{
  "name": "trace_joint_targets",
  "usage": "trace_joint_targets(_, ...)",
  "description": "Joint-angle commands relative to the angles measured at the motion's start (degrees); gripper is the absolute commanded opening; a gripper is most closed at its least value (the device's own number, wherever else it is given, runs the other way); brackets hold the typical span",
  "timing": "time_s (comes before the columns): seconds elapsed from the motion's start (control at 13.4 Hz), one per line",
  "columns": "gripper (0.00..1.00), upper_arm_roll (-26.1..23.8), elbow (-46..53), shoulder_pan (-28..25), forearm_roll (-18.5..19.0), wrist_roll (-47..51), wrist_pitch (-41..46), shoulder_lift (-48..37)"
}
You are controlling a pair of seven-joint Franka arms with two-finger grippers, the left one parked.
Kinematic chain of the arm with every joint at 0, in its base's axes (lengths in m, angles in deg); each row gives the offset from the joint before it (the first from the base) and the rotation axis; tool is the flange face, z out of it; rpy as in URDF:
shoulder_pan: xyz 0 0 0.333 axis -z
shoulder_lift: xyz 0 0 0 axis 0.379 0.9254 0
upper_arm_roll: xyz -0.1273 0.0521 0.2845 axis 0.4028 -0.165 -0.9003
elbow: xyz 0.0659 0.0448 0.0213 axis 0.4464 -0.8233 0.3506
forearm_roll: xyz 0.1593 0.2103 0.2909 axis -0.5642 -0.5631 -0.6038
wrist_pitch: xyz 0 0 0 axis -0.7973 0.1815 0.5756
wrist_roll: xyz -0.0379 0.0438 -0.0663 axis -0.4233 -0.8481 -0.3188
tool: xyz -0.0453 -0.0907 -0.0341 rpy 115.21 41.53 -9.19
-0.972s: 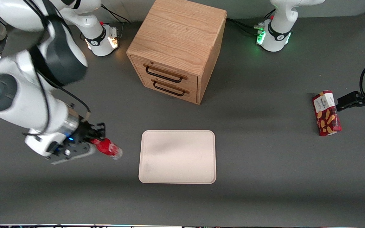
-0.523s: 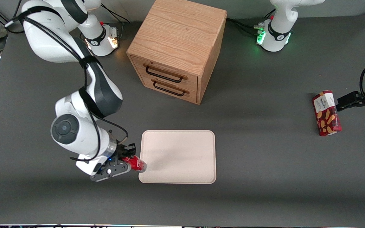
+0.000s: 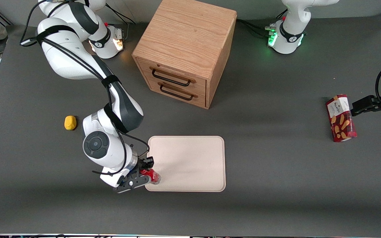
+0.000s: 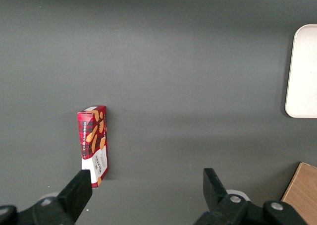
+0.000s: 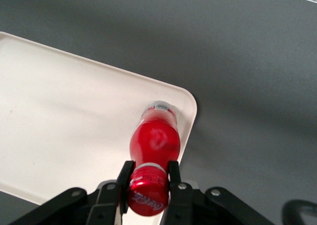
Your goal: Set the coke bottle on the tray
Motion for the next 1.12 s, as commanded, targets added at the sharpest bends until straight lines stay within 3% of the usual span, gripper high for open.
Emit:
trace_joint_targets(0.0,0.24,-0.5,2.7,-0.6,1.9,2.9,-0.2,1.5)
trace_joint_targets(0.07,0.51,-0.5,2.6,-0.6,1.9,2.9,-0.3,1.6)
trace_joint_targets(0.15,1.0,-0.5,2.2,-0.6,2.1,2.9,-1.0,1.6)
trace_joint_targets(0.82,1.0,-0.5,0.5,-0.1,2.9,3.7,-3.1,0.8)
trace_joint_targets(1.05,1.0,-0.5,-0.8,0.7,2.4,7.3,2.0,-4.9)
